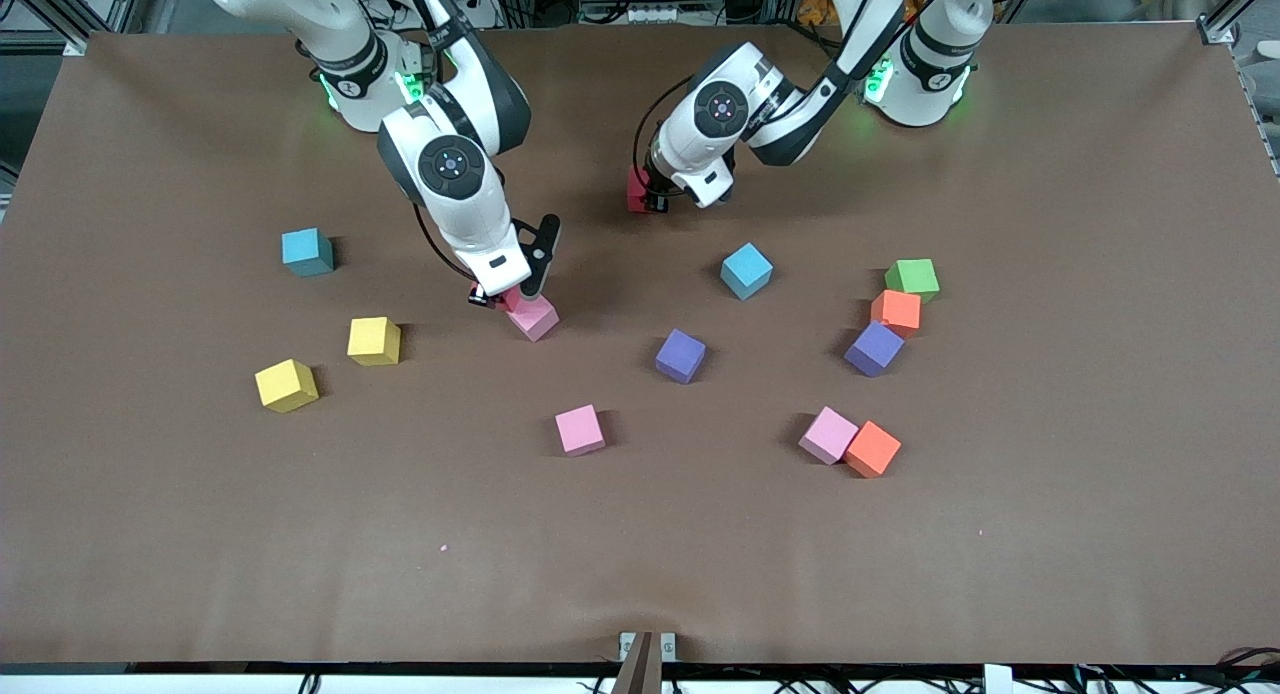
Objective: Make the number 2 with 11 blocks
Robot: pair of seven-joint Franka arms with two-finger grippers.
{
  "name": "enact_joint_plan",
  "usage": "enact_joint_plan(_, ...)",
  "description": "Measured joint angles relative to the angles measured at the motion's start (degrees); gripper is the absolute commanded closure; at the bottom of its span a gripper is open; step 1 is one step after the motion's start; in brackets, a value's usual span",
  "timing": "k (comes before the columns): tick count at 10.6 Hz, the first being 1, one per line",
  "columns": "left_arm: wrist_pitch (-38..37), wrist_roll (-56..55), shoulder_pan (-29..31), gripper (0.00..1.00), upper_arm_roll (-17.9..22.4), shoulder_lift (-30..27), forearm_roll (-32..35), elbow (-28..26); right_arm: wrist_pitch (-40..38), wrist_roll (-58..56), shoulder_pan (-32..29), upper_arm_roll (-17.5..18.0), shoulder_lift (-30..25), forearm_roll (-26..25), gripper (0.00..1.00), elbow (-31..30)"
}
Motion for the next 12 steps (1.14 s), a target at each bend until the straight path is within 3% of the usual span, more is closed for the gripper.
enact_joint_plan(11,0.59,-4.83,-1.46,0.59,1.1,2.11,3.53,1.96,0.47,-0.1,0.37,0.39,0.0,0.0,0.73,0.06)
enact_joint_plan(12,0.6,-4.83,-1.46,0.49,1.12,2.17,4.09,2.03,0.47,-0.1,0.38,0.41,0.0,0.0,0.73,0.06)
